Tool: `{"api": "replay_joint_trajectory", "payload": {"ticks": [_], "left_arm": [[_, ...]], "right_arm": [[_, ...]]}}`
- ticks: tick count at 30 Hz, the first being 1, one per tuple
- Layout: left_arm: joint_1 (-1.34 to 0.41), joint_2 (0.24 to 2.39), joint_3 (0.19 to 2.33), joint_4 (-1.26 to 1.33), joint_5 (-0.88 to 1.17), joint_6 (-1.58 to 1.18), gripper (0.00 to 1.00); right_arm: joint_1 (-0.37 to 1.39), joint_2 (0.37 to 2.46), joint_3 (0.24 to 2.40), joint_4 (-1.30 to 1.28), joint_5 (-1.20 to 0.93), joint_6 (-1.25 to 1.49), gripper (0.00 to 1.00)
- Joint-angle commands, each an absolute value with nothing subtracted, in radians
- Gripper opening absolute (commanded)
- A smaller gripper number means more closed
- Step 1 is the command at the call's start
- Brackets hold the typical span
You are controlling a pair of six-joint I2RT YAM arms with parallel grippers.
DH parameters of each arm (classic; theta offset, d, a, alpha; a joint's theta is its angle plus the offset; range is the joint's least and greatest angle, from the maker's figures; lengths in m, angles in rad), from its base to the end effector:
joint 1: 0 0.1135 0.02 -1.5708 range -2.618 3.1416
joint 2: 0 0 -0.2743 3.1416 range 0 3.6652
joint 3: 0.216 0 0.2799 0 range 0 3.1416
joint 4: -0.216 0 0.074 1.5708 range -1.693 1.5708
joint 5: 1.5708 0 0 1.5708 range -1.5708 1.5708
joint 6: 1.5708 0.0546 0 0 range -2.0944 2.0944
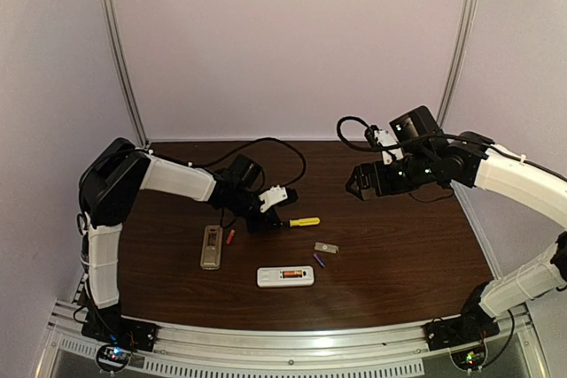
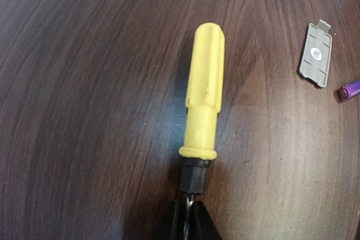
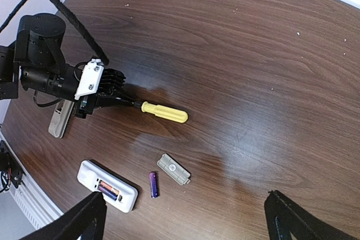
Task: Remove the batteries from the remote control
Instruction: Pick up the screwdriver from the center of the board, then pass from the left arm to the right
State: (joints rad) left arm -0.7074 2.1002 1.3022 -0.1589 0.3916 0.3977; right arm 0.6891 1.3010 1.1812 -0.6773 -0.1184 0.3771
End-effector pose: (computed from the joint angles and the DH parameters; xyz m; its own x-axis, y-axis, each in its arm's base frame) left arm 0.3392 -0.3174 0.0947 -0.2754 0.7065 -0.6519 0.9485 0.3102 -0.0645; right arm 0.2391 0.2053 0.3130 -0.7693 -0.1600 -0.6186 -0.4429 0.8313 0.3359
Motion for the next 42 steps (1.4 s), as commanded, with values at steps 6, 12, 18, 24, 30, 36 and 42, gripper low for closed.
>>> {"api": "replay_joint_trajectory", "payload": {"ticks": [6, 12, 18, 24, 30, 36, 42], "left_arm": [[-0.704, 2.132, 1.327, -0.198, 0.399, 0.39, 0.04], [-0.707, 2.121, 1.357, -0.231, 0.367, 0.37, 0.0], [-0.717, 2.083, 1.359, -0.237, 0.354, 0.348, 0.0], [-0.731, 2.025, 1.361, -0.237, 0.333, 0.335, 0.0], [-0.759, 1.961, 1.361, -0.237, 0.282, 0.338, 0.0], [-0.802, 1.894, 1.36, -0.238, 0.225, 0.345, 0.0], [-0.843, 1.849, 1.369, -0.236, 0.169, 0.345, 0.0]], "right_arm": [[0.684, 1.292, 1.195, -0.68, -0.125, 0.363, 1.0], [0.684, 1.283, 1.2, -0.682, -0.125, 0.36, 1.0], [0.684, 1.251, 1.181, -0.678, -0.122, 0.369, 1.0], [0.684, 1.215, 1.177, -0.678, -0.121, 0.393, 1.0], [0.664, 1.174, 1.196, -0.712, -0.115, 0.44, 1.0], [0.607, 1.175, 1.252, -0.802, -0.183, 0.485, 1.0], [0.513, 1.175, 1.28, -0.835, -0.307, 0.563, 1.0]]}}
